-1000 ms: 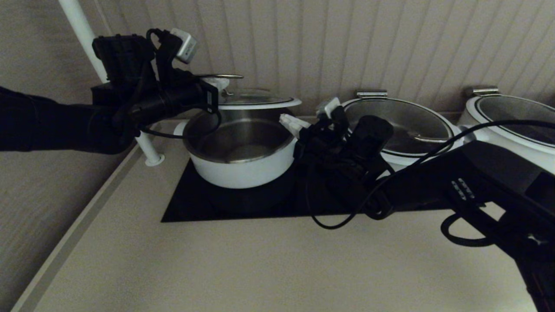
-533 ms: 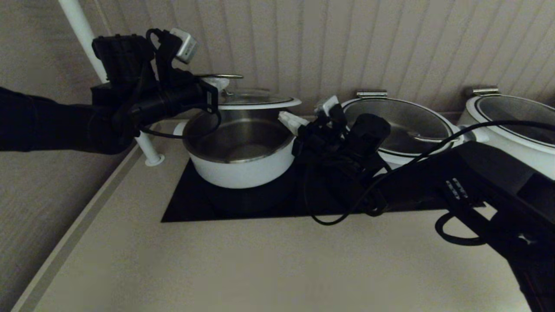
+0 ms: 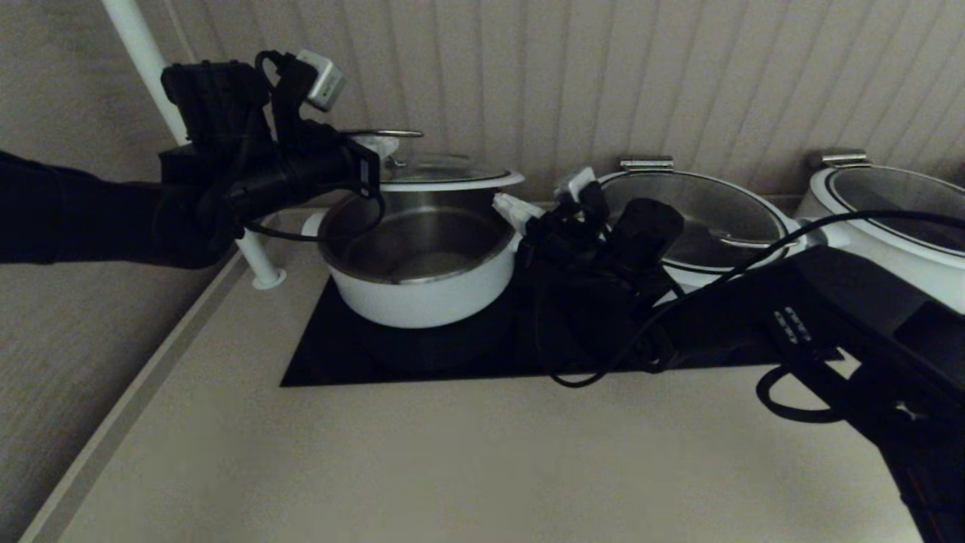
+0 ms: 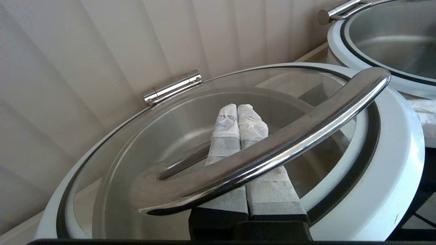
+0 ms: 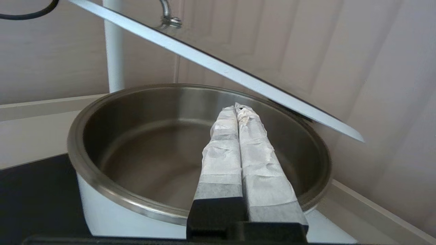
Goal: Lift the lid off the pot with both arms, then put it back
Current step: Hold the pot lid with the right arm
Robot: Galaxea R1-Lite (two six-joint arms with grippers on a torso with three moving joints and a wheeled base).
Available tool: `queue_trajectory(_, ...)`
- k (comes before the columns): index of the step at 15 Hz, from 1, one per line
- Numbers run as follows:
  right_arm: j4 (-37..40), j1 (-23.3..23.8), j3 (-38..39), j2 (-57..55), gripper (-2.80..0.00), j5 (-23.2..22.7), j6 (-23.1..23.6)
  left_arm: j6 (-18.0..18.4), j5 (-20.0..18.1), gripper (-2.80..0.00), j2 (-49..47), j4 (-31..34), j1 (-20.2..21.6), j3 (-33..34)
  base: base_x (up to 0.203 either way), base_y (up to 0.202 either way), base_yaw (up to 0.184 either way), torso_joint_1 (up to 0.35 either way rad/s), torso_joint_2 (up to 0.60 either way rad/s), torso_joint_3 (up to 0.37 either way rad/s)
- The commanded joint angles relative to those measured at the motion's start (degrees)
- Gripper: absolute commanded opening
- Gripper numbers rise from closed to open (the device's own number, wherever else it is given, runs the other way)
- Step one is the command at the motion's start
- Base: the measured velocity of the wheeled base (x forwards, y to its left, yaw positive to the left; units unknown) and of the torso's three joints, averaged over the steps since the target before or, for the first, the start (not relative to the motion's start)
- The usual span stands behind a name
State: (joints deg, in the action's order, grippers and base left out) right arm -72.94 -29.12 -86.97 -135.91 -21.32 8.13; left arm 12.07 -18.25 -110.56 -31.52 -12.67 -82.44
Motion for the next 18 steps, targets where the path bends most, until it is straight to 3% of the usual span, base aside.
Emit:
queue_trajectory(1, -0.48, -0.01, -0.48, -0.74, -2.8, -0.13, 0.04, 0.06, -0.12, -2.8, -0.19, -0.21, 0.01, 0.0, 0.0, 0.0, 0.0, 0.0, 0.0, 0.0)
queue_trajectory(18, 1.53, -0.06, -9.71, -5.28, -2.8, -0.04, 0.13, 0.12, -0.16, -2.8, 0.02, -0.12, 0.01, 0.18, 0.0, 0.0, 0.0, 0.0, 0.0, 0.0)
